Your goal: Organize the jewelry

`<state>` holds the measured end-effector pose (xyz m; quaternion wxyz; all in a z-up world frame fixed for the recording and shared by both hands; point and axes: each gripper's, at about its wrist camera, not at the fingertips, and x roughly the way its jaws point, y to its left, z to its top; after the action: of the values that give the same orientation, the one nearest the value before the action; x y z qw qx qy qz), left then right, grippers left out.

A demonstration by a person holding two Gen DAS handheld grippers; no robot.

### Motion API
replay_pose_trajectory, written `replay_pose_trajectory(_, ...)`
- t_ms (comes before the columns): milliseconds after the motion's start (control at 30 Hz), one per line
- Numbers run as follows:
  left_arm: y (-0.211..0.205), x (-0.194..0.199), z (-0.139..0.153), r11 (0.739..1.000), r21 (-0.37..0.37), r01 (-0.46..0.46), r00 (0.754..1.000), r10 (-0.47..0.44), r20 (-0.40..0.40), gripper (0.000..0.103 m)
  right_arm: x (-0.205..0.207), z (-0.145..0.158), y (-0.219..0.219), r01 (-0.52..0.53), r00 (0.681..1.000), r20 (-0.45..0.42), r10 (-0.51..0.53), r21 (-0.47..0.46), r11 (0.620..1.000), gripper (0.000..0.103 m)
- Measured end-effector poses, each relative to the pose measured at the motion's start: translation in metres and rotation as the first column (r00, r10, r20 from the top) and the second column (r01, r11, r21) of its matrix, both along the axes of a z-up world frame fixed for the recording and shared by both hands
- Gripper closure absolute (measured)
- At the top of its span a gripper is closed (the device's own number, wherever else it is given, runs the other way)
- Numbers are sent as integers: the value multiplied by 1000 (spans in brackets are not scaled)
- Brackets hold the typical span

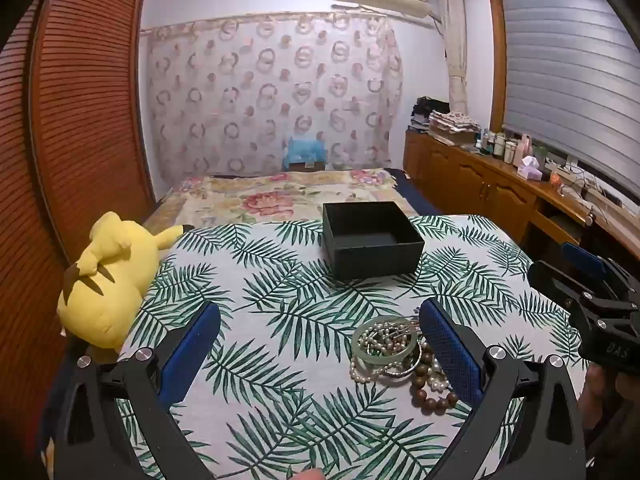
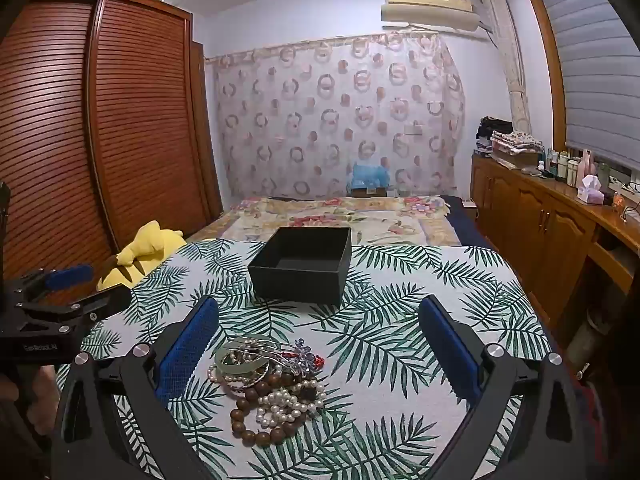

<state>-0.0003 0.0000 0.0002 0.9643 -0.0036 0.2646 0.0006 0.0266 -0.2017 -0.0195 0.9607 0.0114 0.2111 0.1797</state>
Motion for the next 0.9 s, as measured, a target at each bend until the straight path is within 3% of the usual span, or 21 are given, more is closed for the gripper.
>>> replay_pose_trajectory(900,0,0,0,1000,-3,0,1000,0,5,7,0,0,0,1,1000,-5,-1,6,1000,3)
